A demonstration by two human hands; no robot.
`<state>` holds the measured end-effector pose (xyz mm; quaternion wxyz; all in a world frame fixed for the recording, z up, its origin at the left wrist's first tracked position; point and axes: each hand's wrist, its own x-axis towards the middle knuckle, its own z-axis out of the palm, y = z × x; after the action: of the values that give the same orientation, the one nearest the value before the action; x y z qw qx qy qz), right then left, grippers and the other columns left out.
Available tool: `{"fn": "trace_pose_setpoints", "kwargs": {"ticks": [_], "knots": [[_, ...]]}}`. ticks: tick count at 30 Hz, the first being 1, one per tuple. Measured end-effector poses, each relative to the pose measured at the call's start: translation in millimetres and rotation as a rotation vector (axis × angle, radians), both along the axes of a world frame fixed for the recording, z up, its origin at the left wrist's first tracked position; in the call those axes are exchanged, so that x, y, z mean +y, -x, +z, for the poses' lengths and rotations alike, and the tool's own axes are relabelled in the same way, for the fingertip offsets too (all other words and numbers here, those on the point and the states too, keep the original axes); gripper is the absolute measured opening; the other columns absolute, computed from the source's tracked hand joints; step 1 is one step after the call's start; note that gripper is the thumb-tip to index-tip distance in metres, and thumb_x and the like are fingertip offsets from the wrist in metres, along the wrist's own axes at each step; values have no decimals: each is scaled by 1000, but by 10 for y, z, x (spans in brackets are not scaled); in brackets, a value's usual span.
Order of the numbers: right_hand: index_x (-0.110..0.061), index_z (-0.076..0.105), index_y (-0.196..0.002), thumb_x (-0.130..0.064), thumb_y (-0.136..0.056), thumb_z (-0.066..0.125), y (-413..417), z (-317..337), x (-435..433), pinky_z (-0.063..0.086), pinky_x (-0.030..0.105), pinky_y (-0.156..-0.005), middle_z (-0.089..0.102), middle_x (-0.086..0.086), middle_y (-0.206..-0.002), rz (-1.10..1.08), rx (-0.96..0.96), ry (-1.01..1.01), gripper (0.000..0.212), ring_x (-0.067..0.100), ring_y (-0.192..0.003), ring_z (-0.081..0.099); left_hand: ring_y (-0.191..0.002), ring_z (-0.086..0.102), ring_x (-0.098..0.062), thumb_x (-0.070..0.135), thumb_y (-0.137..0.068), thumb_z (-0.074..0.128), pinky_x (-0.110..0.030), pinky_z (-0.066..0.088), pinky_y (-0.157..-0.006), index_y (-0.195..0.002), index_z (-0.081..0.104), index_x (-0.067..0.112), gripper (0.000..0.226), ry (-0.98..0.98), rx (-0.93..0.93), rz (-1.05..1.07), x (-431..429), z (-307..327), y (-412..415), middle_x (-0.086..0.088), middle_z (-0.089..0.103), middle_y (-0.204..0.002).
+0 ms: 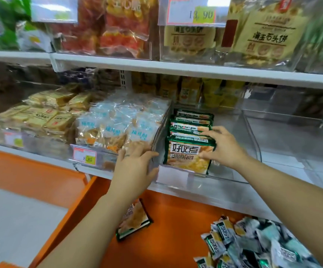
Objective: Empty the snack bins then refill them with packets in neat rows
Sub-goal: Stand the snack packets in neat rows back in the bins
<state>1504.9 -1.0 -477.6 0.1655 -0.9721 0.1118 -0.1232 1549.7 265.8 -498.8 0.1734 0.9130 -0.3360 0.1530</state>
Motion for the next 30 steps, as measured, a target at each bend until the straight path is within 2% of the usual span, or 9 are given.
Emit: {"fn": "trace_pose_setpoints", "kwargs": {"ticks": [3,6,9,12,15,18,22,27,30], "knots": [[-31,43,-140,-49,-73,74,-62,70,73,44,39,-94,36,1,-139,-62,62,206,76,25,-126,36,-106,59,-36,26,-71,80,-62,41,-96,-107,71,19,38,6,-42,-5,-17,-58,-27,-7,63,-113],[-29,38,-143,-50,-79,68,-96,49,194,45,37,-90,39,0,-138,-64,50,264,73,24,-124,36,-115,53,-40,26,-71,80,-61,39,-99,-106,71,19,37,4,-8,-17,-26,-42,15,-11,61,-117],[-28,32,-145,-52,-80,65,-61,44,252,45,39,-92,36,-1,-144,-82,96,260,77,25,-128,32,-114,54,-38,27,-71,80,-59,37,-100,-107,70,20,37,-1,8,-16,-18,-50,95,-11,59,-123],[-25,33,-146,-49,-79,69,35,164,343,37,41,-105,33,2,-148,-62,44,213,80,26,-135,27,-103,61,-34,21,-68,83,-51,48,-86,-101,70,20,36,88,-52,-50,26,-54,152,-10,60,-121],[-19,54,-131,-30,-84,67,252,230,602,40,40,-102,52,1,-132,67,-261,130,50,21,-124,41,-87,60,-18,15,-81,69,-30,42,-74,-99,67,19,19,202,-78,-150,176,-33,172,1,59,-105],[-17,69,-98,-21,-86,62,573,95,958,50,28,-81,66,-4,-96,337,-476,90,14,13,-93,58,-81,57,-8,16,-87,64,-17,37,-68,-99,64,23,14,141,41,-221,403,-77,127,13,55,-96],[-23,68,-88,-27,-85,54,764,-476,1262,50,20,-68,66,-12,-83,472,-245,14,15,2,-76,58,-93,59,-9,31,-89,61,-27,49,-78,-110,65,24,23,-28,227,-186,792,-303,-67,12,58,-104],[-26,67,-104,-26,-91,57,450,-1230,1448,49,30,-75,66,-11,-98,372,155,-24,16,10,-91,59,-89,58,-3,42,-82,48,-16,42,-82,-104,67,21,36,55,263,-79,1440,-669,-196,17,58,-97],[-25,65,-109,-24,-91,56,122,-1601,1568,48,29,-75,66,-7,-104,314,302,-29,20,14,-94,60,-89,60,-3,29,-83,54,-22,46,-83,-105,66,22,27,144,338,-11,1589,-940,-220,14,61,-98]]}}
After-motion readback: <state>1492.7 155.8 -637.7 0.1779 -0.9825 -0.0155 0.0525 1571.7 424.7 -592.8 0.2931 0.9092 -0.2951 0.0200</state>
